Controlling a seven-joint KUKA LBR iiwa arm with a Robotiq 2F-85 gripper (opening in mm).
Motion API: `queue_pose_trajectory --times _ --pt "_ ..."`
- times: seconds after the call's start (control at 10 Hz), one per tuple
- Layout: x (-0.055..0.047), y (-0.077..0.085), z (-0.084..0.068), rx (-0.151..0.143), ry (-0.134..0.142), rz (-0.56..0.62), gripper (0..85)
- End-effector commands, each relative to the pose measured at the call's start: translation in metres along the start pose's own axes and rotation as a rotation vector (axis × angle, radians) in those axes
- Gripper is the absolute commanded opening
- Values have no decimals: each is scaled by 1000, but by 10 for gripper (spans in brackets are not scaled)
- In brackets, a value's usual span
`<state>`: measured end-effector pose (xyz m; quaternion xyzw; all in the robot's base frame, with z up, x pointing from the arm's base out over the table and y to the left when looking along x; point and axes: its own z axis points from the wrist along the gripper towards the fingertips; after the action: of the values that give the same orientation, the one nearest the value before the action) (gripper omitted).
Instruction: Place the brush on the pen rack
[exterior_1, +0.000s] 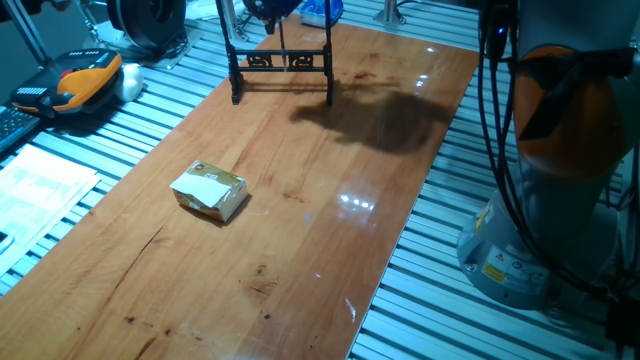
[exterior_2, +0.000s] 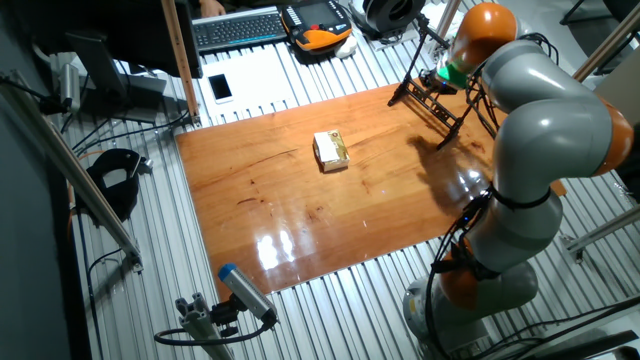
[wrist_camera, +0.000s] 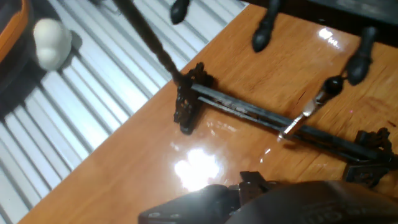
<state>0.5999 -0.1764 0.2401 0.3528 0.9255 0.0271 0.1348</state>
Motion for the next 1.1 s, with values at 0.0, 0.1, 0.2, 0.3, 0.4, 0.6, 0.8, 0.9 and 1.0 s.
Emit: queue_pose_trajectory --times 0.0,0.1,0.2,0.3,0.4,0.6,0.8,0.9,1.0 --pt "2 1 0 -3 15 -8 0" --pt "5 4 -1 0 31 -15 0" --pt "9 7 -2 3 38 -18 0" --pt "12 10 -3 9 43 -16 0" --pt "15 12 -4 15 50 -15 0" --pt "15 12 -7 13 70 -22 0" --pt "15 14 -8 12 93 -33 0" --pt "15 16 -9 16 115 -48 0" --pt "16 16 -9 16 125 -56 0"
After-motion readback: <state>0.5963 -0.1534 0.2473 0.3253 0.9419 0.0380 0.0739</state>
